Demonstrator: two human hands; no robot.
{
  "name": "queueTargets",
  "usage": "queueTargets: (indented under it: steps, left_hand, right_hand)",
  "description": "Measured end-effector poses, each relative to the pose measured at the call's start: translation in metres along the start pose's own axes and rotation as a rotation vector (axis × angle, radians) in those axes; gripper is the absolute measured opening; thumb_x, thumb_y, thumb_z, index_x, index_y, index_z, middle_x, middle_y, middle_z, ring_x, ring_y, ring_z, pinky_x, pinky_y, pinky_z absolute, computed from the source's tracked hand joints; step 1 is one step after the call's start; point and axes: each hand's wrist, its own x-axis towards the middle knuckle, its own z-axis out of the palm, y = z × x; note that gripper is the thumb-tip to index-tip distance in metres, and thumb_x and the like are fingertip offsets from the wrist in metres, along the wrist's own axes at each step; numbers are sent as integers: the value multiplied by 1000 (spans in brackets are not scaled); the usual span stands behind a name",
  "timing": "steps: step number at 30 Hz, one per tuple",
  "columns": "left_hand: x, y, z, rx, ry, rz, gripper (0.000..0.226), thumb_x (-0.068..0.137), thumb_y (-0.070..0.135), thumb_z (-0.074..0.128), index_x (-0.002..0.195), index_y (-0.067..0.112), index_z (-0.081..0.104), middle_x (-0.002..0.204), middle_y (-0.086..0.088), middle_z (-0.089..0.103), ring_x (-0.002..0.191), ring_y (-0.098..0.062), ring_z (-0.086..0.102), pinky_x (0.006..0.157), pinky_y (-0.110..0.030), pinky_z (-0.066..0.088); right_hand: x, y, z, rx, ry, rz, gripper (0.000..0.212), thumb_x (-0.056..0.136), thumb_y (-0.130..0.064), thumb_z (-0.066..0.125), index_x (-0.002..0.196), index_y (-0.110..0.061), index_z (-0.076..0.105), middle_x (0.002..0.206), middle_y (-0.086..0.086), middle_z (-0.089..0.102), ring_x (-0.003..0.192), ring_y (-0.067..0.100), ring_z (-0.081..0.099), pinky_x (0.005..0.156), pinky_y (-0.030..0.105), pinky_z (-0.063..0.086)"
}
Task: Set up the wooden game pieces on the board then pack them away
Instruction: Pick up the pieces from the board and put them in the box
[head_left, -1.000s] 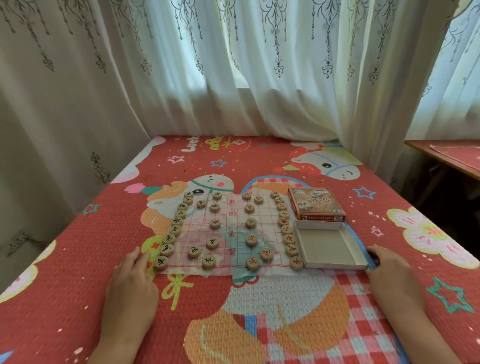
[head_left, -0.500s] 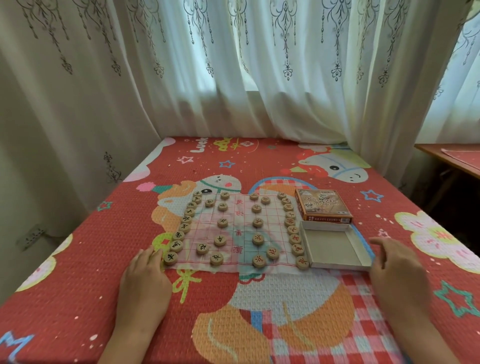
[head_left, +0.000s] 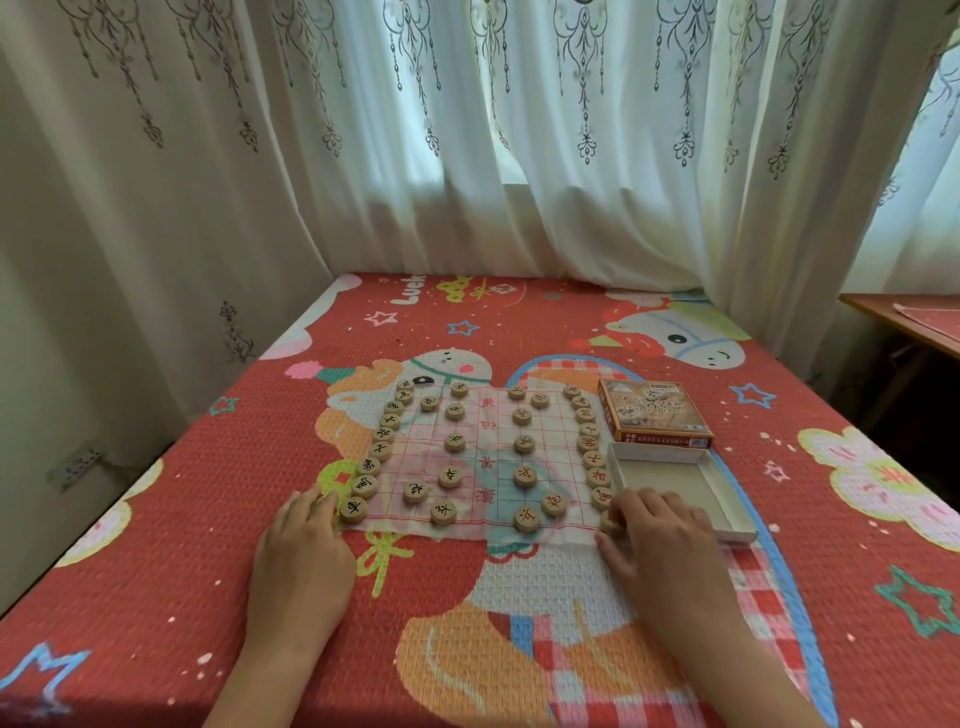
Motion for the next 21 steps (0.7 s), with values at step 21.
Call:
queueTargets:
  steps: [21]
  left_hand:
    - [0,-2,-2,-80,-9,-23,49,95,17,44,144,18,46,153,0,39,144,-19,29,120,-40,22]
  right_hand:
    - [34,0,12,-29,30,102,19,76,-38,72,86,-29,60,75,-11,65,77,16,57,76,34,39]
